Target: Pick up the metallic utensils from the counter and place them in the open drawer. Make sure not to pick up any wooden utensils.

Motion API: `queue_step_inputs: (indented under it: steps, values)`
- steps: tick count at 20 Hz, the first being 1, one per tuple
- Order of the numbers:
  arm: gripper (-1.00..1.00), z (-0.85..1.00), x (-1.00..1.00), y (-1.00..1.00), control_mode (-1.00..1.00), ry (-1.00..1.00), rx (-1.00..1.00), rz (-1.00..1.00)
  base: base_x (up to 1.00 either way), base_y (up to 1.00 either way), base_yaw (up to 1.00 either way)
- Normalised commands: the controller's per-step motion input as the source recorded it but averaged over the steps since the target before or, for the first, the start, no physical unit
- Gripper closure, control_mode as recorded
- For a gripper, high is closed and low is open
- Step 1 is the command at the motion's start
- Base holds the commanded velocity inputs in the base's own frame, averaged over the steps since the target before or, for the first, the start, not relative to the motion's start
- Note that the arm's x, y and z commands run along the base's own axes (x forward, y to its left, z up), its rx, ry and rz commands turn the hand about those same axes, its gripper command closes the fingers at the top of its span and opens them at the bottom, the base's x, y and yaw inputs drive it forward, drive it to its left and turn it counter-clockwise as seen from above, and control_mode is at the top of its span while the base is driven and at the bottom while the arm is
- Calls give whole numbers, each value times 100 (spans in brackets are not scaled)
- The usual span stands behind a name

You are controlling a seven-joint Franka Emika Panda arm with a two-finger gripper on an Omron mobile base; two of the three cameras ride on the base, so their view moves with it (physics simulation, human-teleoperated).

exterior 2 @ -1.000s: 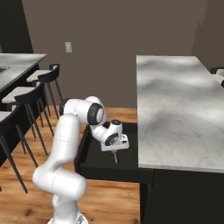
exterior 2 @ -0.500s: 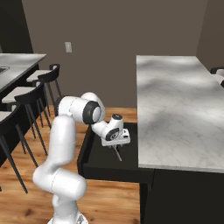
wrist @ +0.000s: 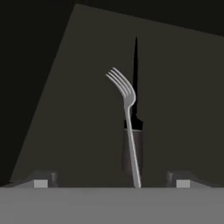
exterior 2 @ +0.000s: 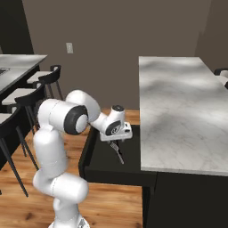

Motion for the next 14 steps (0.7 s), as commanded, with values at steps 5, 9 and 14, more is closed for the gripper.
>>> queue_step_inputs:
  steps: [5, 9, 14]
  values:
    - [-100, 100, -51, 20, -100, -1, 0, 0, 0, 0, 0]
    - [-100, 100, -38, 17, -100, 0, 1, 0, 0, 0, 0]
    - [-100, 100, -56, 21, -100, -6, 1, 0, 0, 0, 0]
